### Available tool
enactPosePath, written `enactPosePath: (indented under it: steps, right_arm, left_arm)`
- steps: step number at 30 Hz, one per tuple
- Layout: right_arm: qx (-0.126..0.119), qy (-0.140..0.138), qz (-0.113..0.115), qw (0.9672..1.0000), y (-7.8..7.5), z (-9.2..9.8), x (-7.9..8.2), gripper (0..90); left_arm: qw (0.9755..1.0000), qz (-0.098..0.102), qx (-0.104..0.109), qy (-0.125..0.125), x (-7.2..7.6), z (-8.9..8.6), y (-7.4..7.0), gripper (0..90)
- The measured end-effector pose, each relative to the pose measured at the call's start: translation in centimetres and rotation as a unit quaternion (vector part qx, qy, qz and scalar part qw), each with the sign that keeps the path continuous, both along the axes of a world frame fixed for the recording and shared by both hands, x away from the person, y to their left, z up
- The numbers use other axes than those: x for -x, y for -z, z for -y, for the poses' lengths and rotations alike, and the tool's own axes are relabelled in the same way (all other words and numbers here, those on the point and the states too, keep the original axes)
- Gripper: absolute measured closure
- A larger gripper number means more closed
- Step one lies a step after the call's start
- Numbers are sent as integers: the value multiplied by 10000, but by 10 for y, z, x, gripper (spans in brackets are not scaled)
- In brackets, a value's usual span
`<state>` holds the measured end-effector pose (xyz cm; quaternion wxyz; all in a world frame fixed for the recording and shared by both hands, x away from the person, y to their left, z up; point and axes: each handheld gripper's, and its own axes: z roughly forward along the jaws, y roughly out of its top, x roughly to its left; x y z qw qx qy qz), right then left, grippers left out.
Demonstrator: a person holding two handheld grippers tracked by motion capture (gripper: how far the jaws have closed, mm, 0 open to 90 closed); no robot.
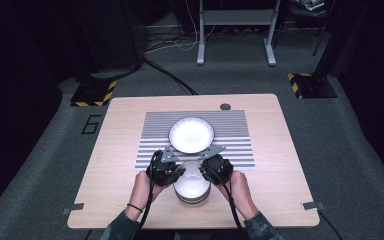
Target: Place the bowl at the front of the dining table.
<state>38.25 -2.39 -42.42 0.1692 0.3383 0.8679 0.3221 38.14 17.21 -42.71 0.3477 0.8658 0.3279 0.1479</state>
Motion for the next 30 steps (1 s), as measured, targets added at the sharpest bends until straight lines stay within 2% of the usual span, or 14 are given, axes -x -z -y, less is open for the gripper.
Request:
enactPosePath:
  steps: [3, 4, 5, 6, 11, 16, 22, 26, 30]
  right_arm:
    - [81, -55, 229, 9997, -1, -1, 1, 816]
    - [23, -19, 292, 9996, -2, -1, 3, 817]
    - [11, 42, 239, 9997, -3, -1, 5, 817]
    - [23, -8, 362, 9993, -3, 0, 5, 817]
    - [22, 41, 550, 9985, -5, -2, 9, 821]
    - [77, 95, 699, 9975, -7, -2, 14, 815]
    - [15, 140, 893, 9959, -9, -2, 20, 814]
    - [-48, 171, 1051, 9943, -10, -3, 22, 815]
    - [-65, 195, 1125, 9934, -13, -2, 24, 816]
  left_arm:
    - [9999, 166, -2, -37, 3, 1, -2, 795]
    - [9998, 196, -5, -40, 3, 2, -2, 805]
    - [9997, 244, -10, -49, 4, 2, -3, 809]
    - [9996, 281, -34, -44, 5, 2, -4, 812]
    - [9987, 486, -157, -59, 9, 4, -5, 817]
    - [9974, 709, -89, -123, 12, 5, -4, 828]
    - [9958, 890, -30, -206, 17, 6, -6, 832]
    - [9936, 1107, -40, -210, 20, 5, -8, 834]
    - [9921, 1239, -1, -202, 22, 5, -11, 833]
